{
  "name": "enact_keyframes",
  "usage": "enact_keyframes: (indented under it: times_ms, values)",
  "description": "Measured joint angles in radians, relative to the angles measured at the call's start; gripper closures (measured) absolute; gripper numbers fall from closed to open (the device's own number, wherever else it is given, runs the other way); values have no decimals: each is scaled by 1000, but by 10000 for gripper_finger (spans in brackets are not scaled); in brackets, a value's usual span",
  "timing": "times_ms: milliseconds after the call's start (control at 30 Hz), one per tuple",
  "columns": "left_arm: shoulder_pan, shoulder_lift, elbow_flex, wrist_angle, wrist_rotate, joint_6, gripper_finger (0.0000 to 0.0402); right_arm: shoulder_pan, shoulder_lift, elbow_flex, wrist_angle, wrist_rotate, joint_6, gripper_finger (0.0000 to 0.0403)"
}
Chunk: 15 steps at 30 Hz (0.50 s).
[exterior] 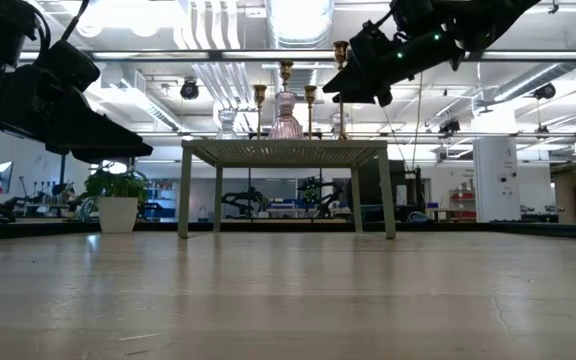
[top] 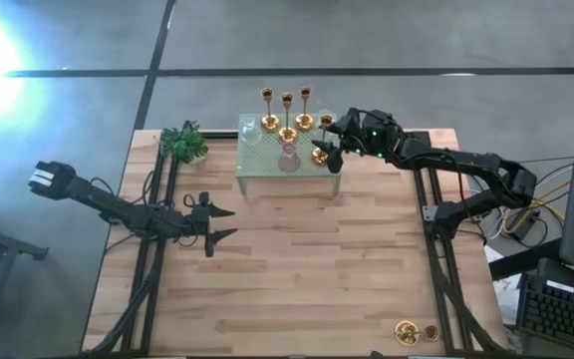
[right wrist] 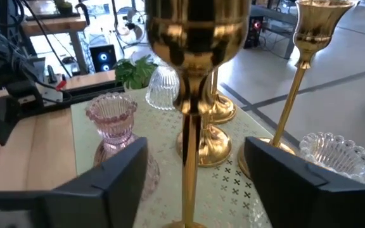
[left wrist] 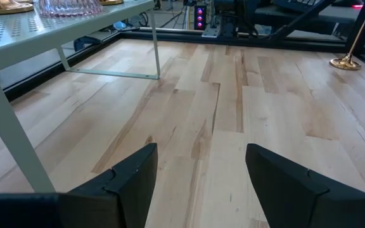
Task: Pick & Place candle stick holders
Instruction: Put the gold candle holder on the shelf
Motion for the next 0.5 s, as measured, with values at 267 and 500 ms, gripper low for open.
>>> enact_keyframes:
  times_ms: [267, 500]
  values:
    - [0, 0, 0, 0, 0, 0, 156, 0, -81, 0, -118, 32, -59, 82]
    - [0, 0, 0, 0, 0, 0, 156, 0, -283, 0, -400, 123, -60, 71]
